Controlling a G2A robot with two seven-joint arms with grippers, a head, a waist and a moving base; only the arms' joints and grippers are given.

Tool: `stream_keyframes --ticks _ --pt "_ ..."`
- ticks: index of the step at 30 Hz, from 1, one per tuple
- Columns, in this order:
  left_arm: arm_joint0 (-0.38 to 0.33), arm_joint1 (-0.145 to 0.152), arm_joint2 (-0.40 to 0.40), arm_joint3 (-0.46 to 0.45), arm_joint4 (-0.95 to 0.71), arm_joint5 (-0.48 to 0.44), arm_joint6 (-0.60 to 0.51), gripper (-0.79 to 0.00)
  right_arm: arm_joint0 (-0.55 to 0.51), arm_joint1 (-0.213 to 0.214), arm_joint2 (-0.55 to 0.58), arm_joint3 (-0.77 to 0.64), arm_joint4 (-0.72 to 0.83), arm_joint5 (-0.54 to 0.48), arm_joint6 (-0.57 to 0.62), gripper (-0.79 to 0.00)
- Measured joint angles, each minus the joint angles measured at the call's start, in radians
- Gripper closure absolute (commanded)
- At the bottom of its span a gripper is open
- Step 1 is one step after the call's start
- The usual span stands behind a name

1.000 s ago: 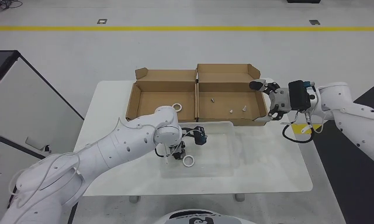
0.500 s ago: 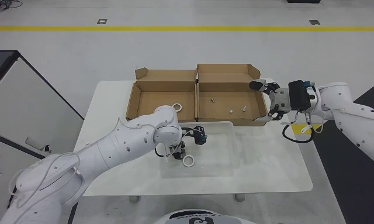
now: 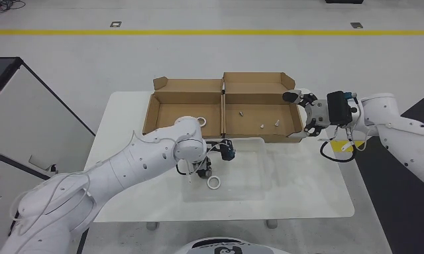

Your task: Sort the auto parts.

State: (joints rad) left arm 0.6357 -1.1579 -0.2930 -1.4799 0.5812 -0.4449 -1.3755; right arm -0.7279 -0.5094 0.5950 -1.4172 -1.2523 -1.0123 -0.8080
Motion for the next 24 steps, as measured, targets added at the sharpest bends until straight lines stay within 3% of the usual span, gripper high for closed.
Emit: stream_keyframes --ticks 13,24 --pt "-0.057 0.048 -0.075 -0.146 -0.083 0.015 -0.014 0.000 0.000 0.000 0.000 0.000 0.000 0.000 0.000 -0.785" --pt "-0.024 0.136 -0.236 -0.290 -0.212 -0.015 0.015 0.000 0.000 0.000 0.000 0.000 0.000 0.000 0.000 -0.785"
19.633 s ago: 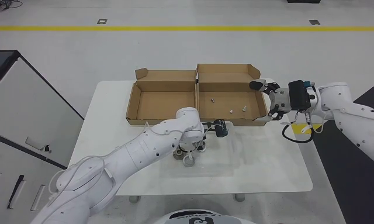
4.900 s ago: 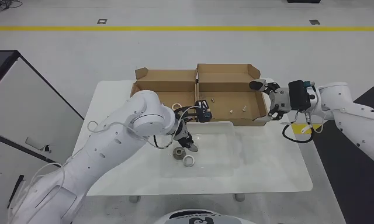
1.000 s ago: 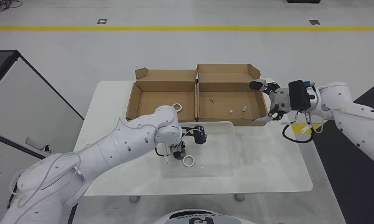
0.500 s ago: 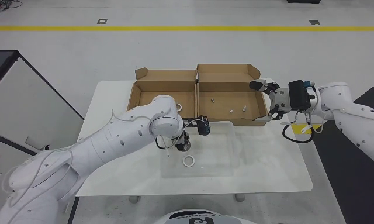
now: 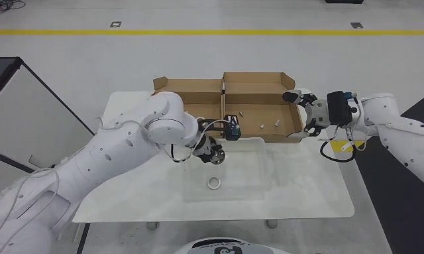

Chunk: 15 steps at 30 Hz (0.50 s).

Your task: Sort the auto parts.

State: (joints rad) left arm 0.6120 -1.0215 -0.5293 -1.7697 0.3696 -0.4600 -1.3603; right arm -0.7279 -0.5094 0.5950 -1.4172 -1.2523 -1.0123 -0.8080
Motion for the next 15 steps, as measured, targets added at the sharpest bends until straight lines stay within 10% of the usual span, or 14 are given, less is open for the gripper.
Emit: stream_keyframes --ticks 15 --pt "0.089 0.111 -0.161 -0.104 -0.072 -0.073 0.073 0.000 0.000 0.000 0.000 0.000 0.000 0.000 0.000 -0.785"
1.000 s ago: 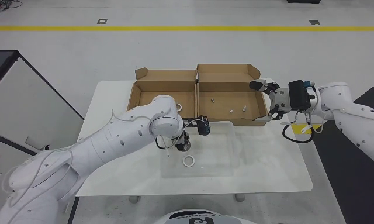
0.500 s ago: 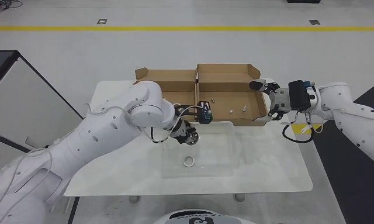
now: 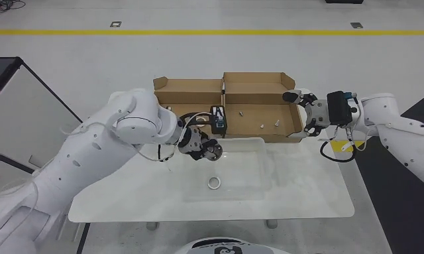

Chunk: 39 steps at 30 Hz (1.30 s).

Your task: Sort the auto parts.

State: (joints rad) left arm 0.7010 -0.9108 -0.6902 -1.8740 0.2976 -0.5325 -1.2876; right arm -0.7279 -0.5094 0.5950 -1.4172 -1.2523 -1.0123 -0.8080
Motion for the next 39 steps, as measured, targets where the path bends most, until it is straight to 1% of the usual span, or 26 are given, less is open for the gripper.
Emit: stream_keyframes --ticks 7,10,12,16,20,23,27,31,34,39 --pt "0.002 -0.001 -0.001 0.002 0.000 0.003 0.003 0.000 0.000 0.000 0.000 0.000 0.000 0.000 0.000 -0.785" --pt "0.031 0.006 -0.034 0.017 -0.010 0.012 0.075 0.000 0.000 0.000 0.000 0.000 0.000 0.000 0.000 -0.785" --pt "0.060 0.018 -0.077 0.031 -0.053 -0.008 0.128 0.000 0.000 0.000 0.000 0.000 0.000 0.000 0.000 -0.785" --pt "0.126 0.044 -0.167 0.050 -0.148 -0.077 0.200 0.000 0.000 0.000 0.000 0.000 0.000 0.000 0.000 -0.785" --pt "0.202 0.069 -0.263 0.079 -0.267 -0.186 0.270 0.000 0.000 0.000 0.000 0.000 0.000 0.000 0.000 -0.785" --pt "0.253 0.083 -0.319 0.097 -0.356 -0.265 0.313 0.000 0.000 0.000 0.000 0.000 0.000 0.000 0.000 -0.785" --pt "0.309 0.094 -0.373 0.120 -0.476 -0.374 0.379 0.000 0.000 0.000 0.000 0.000 0.000 0.000 0.000 -0.785" --pt "0.342 0.101 -0.393 0.127 -0.570 -0.467 0.466 0.000 0.000 0.000 0.000 0.000 0.000 0.000 0.000 -0.785" --pt "0.344 0.103 -0.407 0.108 -0.644 -0.482 0.482 0.000 0.000 0.000 0.000 0.000 0.000 0.000 0.000 -0.785" --pt "0.348 0.096 -0.454 0.076 -0.779 -0.480 0.480 0.000 0.000 0.000 0.000 0.000 0.000 0.000 0.000 -0.785"
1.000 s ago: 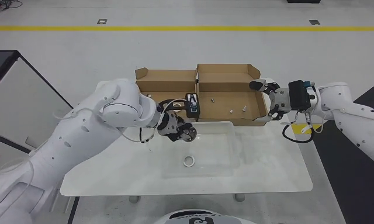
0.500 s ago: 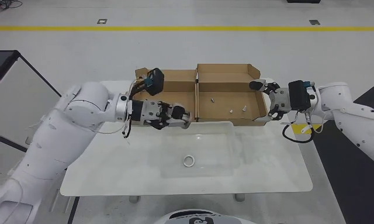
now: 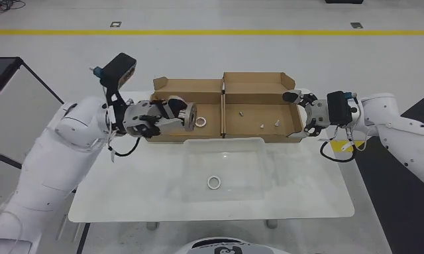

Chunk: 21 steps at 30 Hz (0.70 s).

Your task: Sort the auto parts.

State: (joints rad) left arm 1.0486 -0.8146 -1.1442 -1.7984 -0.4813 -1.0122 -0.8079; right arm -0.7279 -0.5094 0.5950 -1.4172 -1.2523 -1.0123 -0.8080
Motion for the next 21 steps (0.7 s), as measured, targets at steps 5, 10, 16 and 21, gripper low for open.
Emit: stream_keyframes --ticks 5,10,16,21 --pt "0.010 -0.018 -0.037 -0.045 -0.134 0.000 0.000 0.000 0.000 0.000 0.000 0.000 0.000 0.000 0.000 -0.785" --pt "0.032 -0.045 -0.071 -0.106 -0.262 0.000 0.000 0.000 0.000 0.000 0.000 0.000 0.000 0.000 0.000 -0.785" --pt "0.067 -0.086 -0.094 -0.158 -0.336 0.000 0.000 0.000 0.000 0.000 0.000 0.000 0.000 0.000 0.000 -0.785" --pt "0.094 -0.124 -0.107 -0.195 -0.388 0.000 0.000 0.000 0.000 0.000 0.000 0.000 0.000 0.000 0.000 -0.785"
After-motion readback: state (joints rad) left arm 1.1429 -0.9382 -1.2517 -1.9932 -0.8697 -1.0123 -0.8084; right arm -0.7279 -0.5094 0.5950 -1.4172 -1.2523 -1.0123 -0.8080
